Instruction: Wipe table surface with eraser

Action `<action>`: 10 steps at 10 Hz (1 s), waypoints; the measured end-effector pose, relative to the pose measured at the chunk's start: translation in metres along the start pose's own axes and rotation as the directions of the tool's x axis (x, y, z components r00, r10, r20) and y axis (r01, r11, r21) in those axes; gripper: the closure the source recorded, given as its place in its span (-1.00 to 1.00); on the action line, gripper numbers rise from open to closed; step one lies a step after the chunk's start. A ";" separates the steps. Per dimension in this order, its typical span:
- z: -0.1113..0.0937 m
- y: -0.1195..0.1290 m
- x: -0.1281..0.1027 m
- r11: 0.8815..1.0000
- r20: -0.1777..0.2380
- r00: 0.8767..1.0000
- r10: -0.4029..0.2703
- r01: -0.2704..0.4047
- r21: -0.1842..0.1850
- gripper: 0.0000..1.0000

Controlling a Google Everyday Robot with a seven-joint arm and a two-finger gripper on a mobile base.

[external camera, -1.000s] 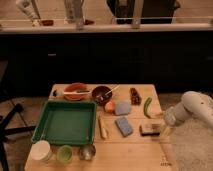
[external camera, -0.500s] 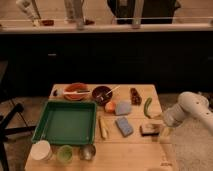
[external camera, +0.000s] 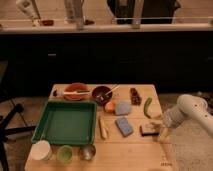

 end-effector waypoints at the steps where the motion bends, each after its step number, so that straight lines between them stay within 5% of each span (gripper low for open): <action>1: 0.002 -0.001 0.001 1.000 -0.002 1.000 0.002 -0.002 0.000 -0.60; 4: 0.005 -0.004 0.001 1.000 -0.003 1.000 0.000 0.000 -0.002 -0.42; 10: 0.006 -0.006 -0.004 1.000 -0.015 1.000 -0.027 0.026 -0.015 0.78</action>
